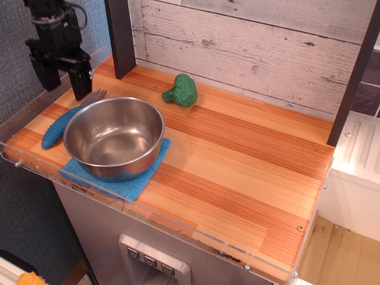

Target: Move the blue fork to the right of the broccoli

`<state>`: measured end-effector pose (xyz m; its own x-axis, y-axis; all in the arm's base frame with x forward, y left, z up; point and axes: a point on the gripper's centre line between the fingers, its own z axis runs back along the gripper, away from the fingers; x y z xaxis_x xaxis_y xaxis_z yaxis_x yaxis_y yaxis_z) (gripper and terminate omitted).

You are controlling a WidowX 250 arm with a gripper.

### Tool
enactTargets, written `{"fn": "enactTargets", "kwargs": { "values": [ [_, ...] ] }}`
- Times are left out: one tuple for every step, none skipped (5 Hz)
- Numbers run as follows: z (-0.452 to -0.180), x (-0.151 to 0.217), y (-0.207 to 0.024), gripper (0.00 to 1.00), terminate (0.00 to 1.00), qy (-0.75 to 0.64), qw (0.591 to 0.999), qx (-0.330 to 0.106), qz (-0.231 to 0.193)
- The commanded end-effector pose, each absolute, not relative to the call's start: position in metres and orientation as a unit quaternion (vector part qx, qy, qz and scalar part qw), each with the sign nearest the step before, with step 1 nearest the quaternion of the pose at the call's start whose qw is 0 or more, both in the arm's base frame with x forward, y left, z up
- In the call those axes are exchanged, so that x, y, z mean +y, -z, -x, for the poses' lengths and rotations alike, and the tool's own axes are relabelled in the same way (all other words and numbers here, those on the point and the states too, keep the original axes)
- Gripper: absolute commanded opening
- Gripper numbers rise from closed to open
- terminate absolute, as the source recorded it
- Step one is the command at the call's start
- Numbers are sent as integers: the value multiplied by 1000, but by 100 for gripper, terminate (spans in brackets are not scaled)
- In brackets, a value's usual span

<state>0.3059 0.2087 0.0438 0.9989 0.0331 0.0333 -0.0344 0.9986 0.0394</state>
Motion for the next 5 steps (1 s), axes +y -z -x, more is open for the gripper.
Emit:
{"fn": "enactTargets", "kwargs": {
  "values": [
    [-295,202,-48,100,0,-9,999,-14,-33],
    [-293,202,-40,100,0,-12,999,-3,-33],
    [-290,205,-33,100,0,-17,999,9,-33],
    [-287,206,-24,100,0,-19,999,18,-31],
    [-286,207,-17,100,0,-19,999,23,-29]
  ]
}}
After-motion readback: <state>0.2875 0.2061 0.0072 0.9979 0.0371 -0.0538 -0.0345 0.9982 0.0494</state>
